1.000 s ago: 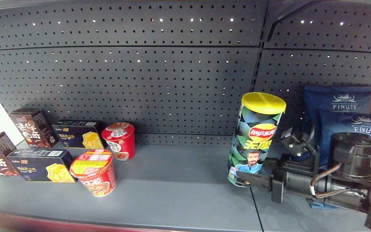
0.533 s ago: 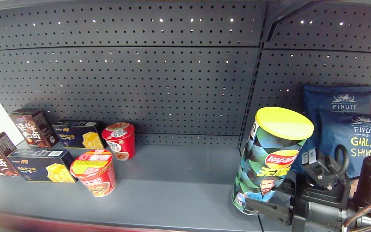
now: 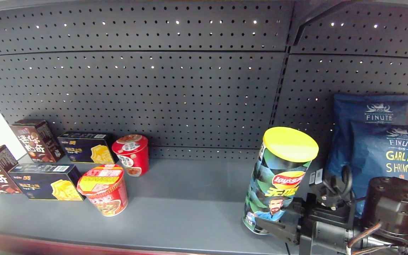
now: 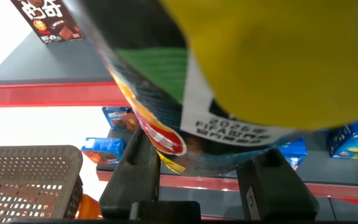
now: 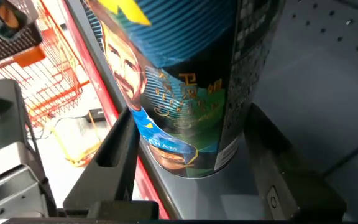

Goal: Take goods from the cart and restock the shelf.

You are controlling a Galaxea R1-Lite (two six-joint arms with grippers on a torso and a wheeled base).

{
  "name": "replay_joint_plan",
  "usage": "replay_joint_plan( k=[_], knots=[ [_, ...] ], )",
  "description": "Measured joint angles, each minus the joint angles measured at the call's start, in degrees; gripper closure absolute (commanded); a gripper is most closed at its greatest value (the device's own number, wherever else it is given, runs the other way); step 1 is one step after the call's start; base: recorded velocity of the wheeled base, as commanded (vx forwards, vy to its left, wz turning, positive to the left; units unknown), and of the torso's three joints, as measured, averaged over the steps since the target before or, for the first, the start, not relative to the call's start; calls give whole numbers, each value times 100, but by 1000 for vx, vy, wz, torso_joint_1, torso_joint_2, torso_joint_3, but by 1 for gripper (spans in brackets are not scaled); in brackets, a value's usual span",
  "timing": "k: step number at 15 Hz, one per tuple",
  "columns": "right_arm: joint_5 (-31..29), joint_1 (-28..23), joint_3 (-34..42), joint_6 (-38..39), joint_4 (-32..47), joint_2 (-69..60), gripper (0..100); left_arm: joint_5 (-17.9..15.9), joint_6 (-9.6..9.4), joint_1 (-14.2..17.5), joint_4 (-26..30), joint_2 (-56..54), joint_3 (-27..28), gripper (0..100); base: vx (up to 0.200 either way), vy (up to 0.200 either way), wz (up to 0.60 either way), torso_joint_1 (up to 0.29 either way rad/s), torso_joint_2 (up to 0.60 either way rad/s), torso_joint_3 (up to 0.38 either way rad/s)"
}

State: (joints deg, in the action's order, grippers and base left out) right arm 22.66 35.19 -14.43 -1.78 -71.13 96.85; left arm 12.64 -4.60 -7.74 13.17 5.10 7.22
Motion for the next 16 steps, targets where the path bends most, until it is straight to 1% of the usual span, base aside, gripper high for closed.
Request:
replay_joint_plan(
  k=[6,9,15,16],
  knots=[
    [-13,-11,146,-33,-329,592,100,-2,37,0,2,0,0,100,0,0,0,0,0,0],
    [-321,16,165,-24,-619,869,100,-2,30,0,0,0,0,100,0,0,0,0,0,0],
    [-354,124,250,6,-751,1133,100,-9,41,0,2,0,0,100,0,0,0,0,0,0],
    [-354,143,276,6,-756,1143,0,-9,44,0,0,0,0,100,0,0,0,0,0,0]
  ],
)
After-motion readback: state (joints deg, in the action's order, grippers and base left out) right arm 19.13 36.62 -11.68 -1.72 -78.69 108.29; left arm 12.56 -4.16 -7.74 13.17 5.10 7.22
